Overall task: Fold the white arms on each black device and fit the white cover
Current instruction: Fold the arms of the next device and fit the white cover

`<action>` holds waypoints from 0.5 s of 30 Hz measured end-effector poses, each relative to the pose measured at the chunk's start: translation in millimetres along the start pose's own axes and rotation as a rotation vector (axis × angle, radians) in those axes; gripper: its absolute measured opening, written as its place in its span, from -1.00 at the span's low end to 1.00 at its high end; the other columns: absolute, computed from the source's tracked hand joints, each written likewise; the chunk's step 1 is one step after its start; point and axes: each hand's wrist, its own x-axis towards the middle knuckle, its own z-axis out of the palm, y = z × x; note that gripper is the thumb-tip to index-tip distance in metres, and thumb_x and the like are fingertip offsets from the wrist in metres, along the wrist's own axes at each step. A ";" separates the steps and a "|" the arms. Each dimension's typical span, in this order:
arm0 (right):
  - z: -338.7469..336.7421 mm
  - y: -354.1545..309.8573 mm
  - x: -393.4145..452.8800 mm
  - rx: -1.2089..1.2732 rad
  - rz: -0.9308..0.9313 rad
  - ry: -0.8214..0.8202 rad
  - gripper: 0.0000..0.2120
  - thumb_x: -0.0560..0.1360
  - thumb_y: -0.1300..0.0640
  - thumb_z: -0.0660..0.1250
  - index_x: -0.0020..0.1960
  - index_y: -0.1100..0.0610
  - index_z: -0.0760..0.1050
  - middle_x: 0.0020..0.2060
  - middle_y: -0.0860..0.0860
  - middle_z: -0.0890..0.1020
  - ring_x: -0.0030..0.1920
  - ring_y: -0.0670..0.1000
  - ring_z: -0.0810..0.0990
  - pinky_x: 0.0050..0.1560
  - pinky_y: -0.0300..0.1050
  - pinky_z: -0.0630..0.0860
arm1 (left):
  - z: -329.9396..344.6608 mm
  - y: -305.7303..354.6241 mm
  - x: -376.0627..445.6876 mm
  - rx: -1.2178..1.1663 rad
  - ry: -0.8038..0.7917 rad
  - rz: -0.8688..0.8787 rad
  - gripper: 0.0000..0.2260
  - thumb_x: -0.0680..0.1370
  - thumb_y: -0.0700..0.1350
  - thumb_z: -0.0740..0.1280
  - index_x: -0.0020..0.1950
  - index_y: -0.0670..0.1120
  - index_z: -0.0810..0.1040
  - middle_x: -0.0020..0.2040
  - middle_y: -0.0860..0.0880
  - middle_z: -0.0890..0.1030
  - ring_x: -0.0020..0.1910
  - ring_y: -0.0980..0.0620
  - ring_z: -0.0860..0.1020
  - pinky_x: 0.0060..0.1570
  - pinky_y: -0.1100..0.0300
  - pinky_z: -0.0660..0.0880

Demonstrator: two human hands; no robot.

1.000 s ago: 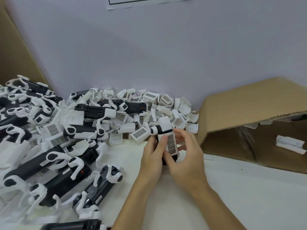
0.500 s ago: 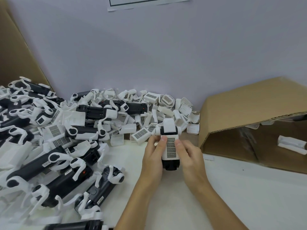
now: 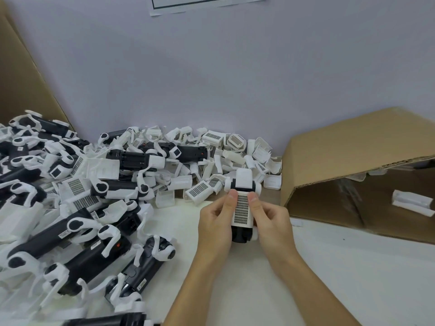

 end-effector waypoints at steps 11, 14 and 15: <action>1.8 4.9 3.3 0.012 0.012 0.026 -0.56 0.44 -0.23 0.27 -0.22 0.09 0.71 -0.26 0.08 0.73 -0.22 -0.02 0.71 -0.22 -0.13 0.59 | 2.0 1.5 0.6 -0.004 -0.019 -0.022 -0.63 0.52 0.15 0.28 -0.14 -0.12 0.71 -0.20 -0.11 0.71 -0.21 0.03 0.64 -0.21 0.19 0.55; -1.6 5.3 5.5 0.066 0.061 -0.001 -0.57 0.49 -0.22 0.25 -0.15 0.08 0.72 -0.21 0.10 0.74 -0.15 0.02 0.72 -0.19 -0.14 0.63 | 0.8 1.1 1.6 -0.018 -0.097 -0.033 -0.77 0.63 -0.07 0.28 0.01 -0.13 0.70 -0.10 -0.10 0.73 -0.10 0.03 0.67 -0.09 0.22 0.59; -2.6 4.6 5.4 0.100 0.075 -0.020 -0.59 0.53 -0.17 0.24 -0.12 0.11 0.73 -0.18 0.12 0.74 -0.12 0.05 0.73 -0.18 -0.13 0.63 | 0.8 0.7 1.6 0.003 -0.090 -0.019 -0.79 0.64 -0.11 0.27 0.04 -0.14 0.69 -0.10 -0.09 0.73 -0.10 0.04 0.67 -0.09 0.24 0.58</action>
